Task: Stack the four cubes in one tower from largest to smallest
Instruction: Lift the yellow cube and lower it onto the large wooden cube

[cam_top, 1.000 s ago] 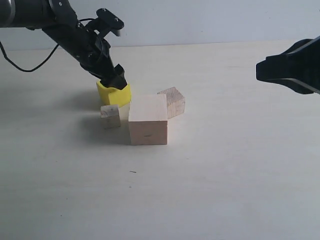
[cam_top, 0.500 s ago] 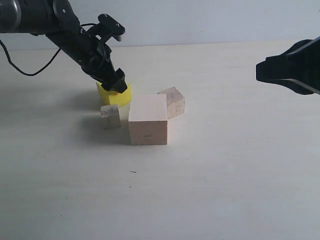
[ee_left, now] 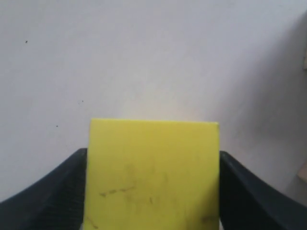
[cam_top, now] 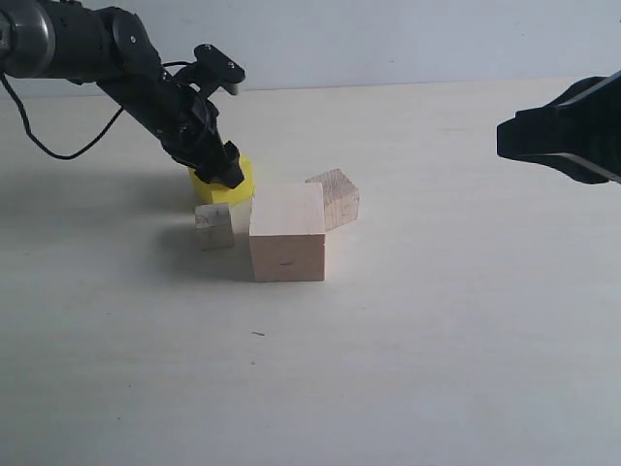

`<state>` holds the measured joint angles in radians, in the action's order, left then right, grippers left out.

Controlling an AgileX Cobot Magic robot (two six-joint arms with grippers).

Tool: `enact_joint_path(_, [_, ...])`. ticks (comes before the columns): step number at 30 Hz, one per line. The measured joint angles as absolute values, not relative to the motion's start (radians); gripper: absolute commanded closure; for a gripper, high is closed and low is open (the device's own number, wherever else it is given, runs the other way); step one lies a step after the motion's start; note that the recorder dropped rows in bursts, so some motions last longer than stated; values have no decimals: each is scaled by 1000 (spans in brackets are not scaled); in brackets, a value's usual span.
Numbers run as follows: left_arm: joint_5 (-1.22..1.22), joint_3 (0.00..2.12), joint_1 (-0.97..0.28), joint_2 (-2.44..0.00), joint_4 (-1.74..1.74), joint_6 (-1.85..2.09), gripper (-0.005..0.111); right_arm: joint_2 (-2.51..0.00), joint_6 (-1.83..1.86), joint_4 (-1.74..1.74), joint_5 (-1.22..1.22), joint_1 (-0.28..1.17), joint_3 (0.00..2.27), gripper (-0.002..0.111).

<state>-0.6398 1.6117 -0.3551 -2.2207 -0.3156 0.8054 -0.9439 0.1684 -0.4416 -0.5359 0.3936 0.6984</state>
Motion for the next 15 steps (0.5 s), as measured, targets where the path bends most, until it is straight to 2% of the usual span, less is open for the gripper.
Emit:
enact_joint_path(1, [-640,1612,-355,-2218,-316,804,104,-944,168,-442,-536,394,698,108])
enact_joint_path(2, [-642,1612,-355,-2214,-316,804,106,-944,168,-442,-536,394,698,108])
enact_joint_path(15, [-812,1612,-355,-1999,-322,897,107,-944,168,-442,-538,394,698,108])
